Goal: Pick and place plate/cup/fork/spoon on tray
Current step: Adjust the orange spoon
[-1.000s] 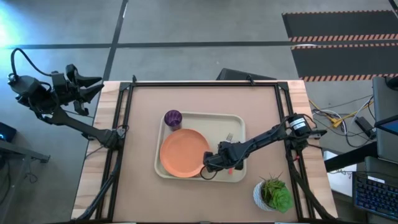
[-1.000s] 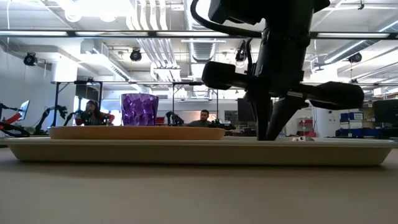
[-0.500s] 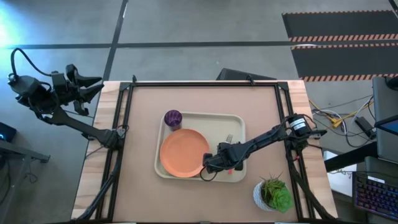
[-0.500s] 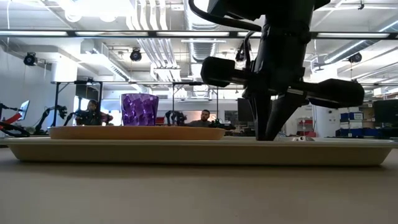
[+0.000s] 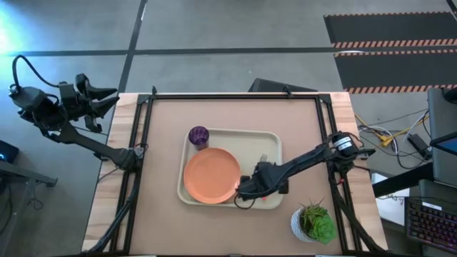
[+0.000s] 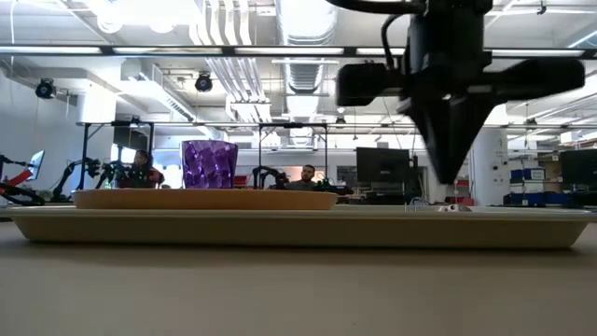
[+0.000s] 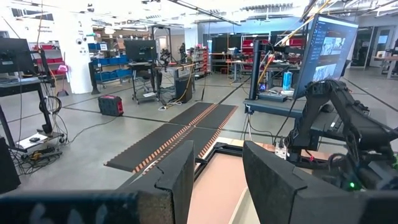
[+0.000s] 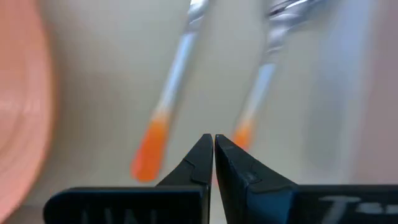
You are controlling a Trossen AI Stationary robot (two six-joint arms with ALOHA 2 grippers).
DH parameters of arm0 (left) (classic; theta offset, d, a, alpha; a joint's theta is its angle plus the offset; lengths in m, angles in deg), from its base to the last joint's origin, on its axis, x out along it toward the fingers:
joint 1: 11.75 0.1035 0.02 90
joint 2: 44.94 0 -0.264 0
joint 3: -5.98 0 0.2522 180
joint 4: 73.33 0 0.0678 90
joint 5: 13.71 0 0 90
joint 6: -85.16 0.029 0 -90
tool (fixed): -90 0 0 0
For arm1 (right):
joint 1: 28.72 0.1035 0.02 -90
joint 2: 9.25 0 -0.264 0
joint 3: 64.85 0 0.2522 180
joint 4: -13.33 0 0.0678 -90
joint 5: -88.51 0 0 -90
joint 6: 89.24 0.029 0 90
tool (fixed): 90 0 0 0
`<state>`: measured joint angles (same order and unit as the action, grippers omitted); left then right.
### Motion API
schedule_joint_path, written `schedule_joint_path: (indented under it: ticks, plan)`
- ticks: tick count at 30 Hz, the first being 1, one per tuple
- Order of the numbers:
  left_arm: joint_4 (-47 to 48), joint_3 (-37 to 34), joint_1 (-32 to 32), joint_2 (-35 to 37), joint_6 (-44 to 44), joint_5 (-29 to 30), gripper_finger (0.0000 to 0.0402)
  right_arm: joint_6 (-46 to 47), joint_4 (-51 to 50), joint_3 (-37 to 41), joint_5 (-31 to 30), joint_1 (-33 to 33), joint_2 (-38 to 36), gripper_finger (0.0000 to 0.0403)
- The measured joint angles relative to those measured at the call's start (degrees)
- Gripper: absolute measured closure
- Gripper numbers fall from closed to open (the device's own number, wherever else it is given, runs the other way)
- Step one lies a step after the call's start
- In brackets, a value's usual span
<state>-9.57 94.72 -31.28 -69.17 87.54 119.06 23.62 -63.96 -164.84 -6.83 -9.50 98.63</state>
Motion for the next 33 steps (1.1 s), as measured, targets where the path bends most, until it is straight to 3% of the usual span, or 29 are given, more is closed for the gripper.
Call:
schedule_joint_path:
  ticks: [4, 14, 33]
  plan:
    - [0.0, 0.0, 0.0, 0.0, 0.0, 0.0, 0.0282, 1.2, -5.8, -1.0, 2.2, -0.1, -0.1, 0.0394]
    - [0.0, 0.0, 0.0, 0.0, 0.0, 0.0, 0.0282, 3.4, -5.2, 3.4, 3.0, -0.1, 0.2, 0.0394]
    - [0.0, 0.0, 0.0, 0.0, 0.0, 0.0, 0.0282, -1.5, -5.9, 5.2, -2.1, -0.1, 0.2, 0.0394]
